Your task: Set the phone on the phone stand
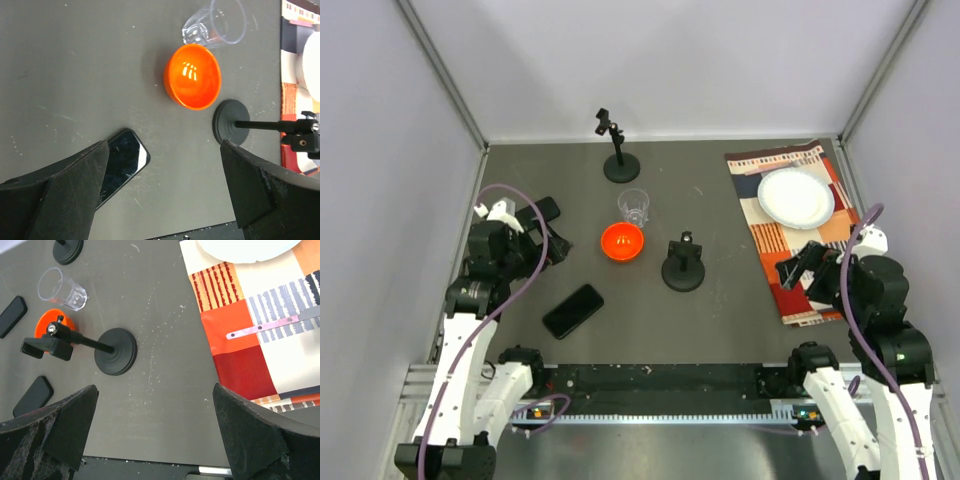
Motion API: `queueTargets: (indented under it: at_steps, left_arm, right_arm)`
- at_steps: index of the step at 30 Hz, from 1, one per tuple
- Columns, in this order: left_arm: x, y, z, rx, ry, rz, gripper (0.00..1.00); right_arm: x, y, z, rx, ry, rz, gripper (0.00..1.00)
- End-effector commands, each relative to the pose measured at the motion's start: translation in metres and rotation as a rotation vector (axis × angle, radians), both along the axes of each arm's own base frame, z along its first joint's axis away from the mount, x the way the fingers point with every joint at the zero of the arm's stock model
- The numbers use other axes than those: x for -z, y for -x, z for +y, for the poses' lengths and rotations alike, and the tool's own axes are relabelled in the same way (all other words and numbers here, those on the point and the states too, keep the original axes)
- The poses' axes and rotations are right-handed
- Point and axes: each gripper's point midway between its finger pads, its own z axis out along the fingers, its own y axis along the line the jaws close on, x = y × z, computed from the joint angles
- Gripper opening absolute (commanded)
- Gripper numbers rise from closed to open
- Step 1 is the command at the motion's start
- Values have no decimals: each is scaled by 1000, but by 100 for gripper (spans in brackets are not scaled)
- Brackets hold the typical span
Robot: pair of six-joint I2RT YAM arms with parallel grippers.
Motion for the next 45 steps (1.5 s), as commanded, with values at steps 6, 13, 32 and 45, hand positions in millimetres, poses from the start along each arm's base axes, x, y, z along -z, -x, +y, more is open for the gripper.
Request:
queueTargets:
  at_steps: [6, 13, 32, 45]
  left_arm:
    - [18, 7, 35, -188, -94, 118, 98]
    - [65, 13, 58, -364, 28, 208, 98]
    - [173, 32, 43, -375, 237, 572, 92]
    - [186, 70, 9, -427, 434, 650, 88]
  right_arm:
    - [-3, -4, 20, -148, 7, 24, 99]
    - [-5, -3, 26, -191, 0, 0, 99]
    - [-11, 2, 31, -224, -2, -51, 99]
    - [-12, 1, 30, -219, -1, -57, 99]
